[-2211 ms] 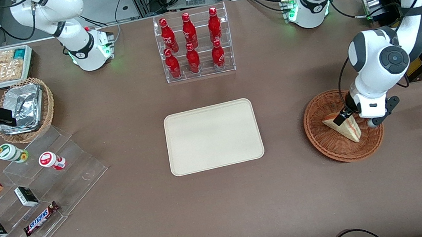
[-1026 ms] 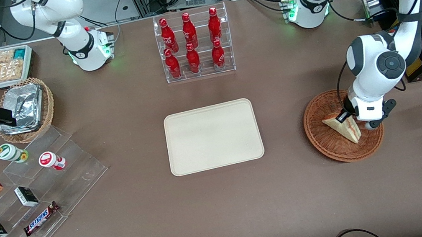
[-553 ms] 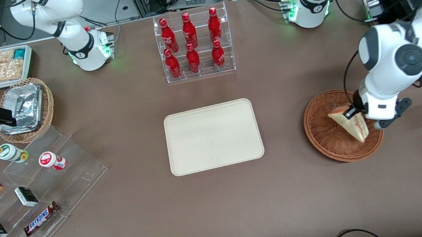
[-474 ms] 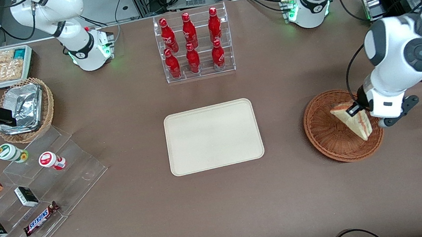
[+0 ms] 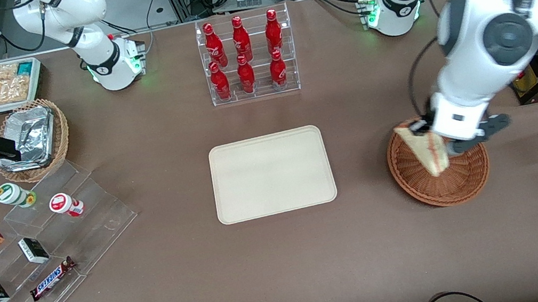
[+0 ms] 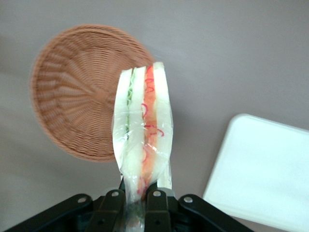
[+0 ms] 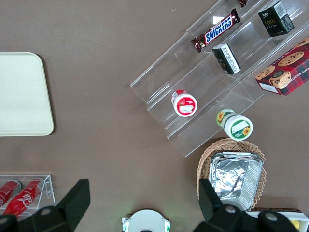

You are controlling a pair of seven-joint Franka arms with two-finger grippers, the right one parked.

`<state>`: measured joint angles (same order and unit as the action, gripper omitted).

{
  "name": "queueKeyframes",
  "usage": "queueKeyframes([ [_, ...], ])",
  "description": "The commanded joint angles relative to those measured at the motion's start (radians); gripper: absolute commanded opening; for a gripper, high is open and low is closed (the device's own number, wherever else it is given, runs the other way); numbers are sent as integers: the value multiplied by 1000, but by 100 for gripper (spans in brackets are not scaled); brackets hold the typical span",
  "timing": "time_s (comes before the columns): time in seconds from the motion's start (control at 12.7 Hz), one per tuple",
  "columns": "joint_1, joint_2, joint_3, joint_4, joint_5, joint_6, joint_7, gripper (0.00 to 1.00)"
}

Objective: Place sandwich from basket to tray
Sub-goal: 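Lift the sandwich out of the basket and carry it over the tray, then lower the sandwich onto the tray and open the left gripper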

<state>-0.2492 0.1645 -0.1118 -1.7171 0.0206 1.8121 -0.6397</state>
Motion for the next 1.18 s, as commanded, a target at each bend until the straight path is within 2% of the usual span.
queueKeyframes([
  [0.0, -115, 67, 6, 73, 2, -17, -12, 0],
  [0.32, -223, 193, -6, 204, -8, -16, -12, 0],
  [0.47, -280, 231, -8, 214, -10, -8, -12, 0],
  [0.71, -344, 268, -16, 215, -71, 62, -12, 0],
  [1.11, -413, 410, -19, 298, -61, 205, -66, 0],
])
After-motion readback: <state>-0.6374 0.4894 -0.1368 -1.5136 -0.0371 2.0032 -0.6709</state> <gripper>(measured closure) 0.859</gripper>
